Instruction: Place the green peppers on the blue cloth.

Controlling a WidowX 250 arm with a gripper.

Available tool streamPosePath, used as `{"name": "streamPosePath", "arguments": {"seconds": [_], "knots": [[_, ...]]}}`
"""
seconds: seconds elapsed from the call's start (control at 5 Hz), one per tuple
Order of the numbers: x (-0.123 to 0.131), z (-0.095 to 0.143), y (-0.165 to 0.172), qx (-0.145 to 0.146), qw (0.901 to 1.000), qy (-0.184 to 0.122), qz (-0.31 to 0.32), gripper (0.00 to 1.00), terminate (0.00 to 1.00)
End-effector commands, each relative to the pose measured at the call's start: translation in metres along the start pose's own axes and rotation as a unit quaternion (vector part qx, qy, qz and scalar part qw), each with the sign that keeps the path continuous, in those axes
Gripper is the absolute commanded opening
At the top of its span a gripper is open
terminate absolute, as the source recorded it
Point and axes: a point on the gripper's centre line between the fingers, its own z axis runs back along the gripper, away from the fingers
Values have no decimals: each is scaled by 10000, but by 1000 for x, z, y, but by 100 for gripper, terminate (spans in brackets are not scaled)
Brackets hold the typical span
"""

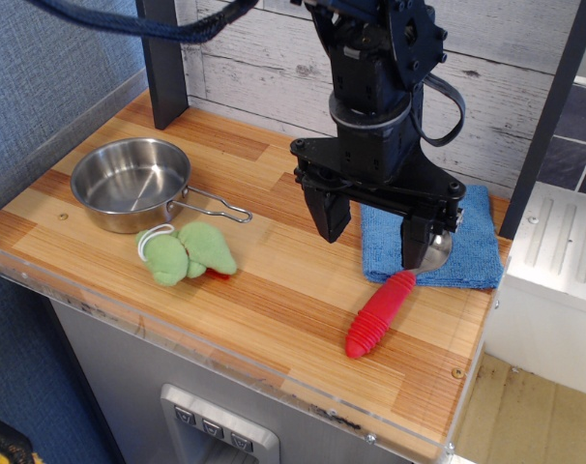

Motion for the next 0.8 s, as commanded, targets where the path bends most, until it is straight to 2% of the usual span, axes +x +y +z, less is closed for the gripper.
{"name": "streamPosePath", "arguments": {"seconds": [0.0,0.2,0.6], "knots": [[0,0,0,0,10000,0,0,100,0],[-19,7,34,276,9995,110,57,100,0],[-36,17,89,678,9965,28,483,100,0]]}}
